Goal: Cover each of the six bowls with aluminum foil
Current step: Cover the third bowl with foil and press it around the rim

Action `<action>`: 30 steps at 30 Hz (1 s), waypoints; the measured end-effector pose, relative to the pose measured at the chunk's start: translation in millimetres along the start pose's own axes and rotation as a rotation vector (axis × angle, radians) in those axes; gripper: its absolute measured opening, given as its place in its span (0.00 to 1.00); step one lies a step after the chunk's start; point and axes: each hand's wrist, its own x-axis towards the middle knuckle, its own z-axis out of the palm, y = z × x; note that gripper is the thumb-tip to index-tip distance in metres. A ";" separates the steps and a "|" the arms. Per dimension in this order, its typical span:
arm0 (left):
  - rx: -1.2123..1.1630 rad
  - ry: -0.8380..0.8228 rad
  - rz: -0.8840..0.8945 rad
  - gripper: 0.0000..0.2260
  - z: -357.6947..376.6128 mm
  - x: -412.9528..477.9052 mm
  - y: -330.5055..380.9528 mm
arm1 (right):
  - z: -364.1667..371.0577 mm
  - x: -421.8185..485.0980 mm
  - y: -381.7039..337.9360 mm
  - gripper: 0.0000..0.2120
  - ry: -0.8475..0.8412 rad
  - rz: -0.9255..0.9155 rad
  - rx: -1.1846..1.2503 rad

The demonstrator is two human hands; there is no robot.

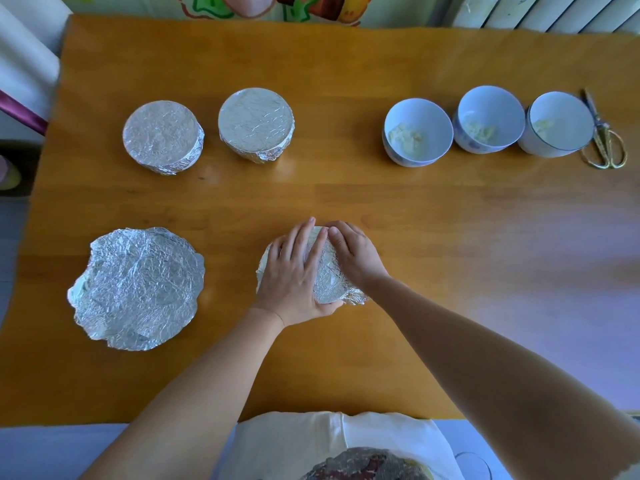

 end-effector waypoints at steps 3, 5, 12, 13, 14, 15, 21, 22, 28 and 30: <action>0.001 -0.020 -0.041 0.53 -0.6 2.2 2.3 | -9.8 -2.7 -4.8 0.23 0.095 0.016 -0.046; 0.013 -0.023 -0.060 0.55 -1.2 3.5 5.1 | -17.3 -9.1 -11.9 0.24 0.234 -0.006 -0.074; -0.192 0.109 -0.081 0.49 -11.9 -4.6 7.9 | -2.1 -46.8 -31.8 0.22 0.403 -0.066 0.108; -0.259 0.140 -0.095 0.44 -12.3 -5.0 6.2 | 3.5 -50.5 -31.8 0.22 0.390 -0.058 0.129; -0.331 0.167 -0.125 0.39 -11.2 -4.8 4.6 | 8.8 -52.6 -31.0 0.22 0.379 -0.039 0.146; -0.400 0.187 -0.165 0.36 -8.5 -4.3 3.1 | 13.9 -53.6 -29.3 0.23 0.375 -0.010 0.159; -0.563 0.295 -0.313 0.29 17.2 -1.9 0.8 | 31.3 -45.0 -21.4 0.22 0.411 0.125 0.219; -0.586 0.323 -0.319 0.27 19.7 -1.0 0.6 | 32.1 -43.4 -20.3 0.21 0.417 0.131 0.233; -0.619 0.425 -0.303 0.32 26.6 0.5 0.2 | 34.9 -42.0 -14.5 0.23 0.433 0.121 0.266; -0.620 0.451 -0.321 0.35 27.0 0.5 2.1 | 35.3 -40.4 -14.2 0.23 0.448 0.123 0.261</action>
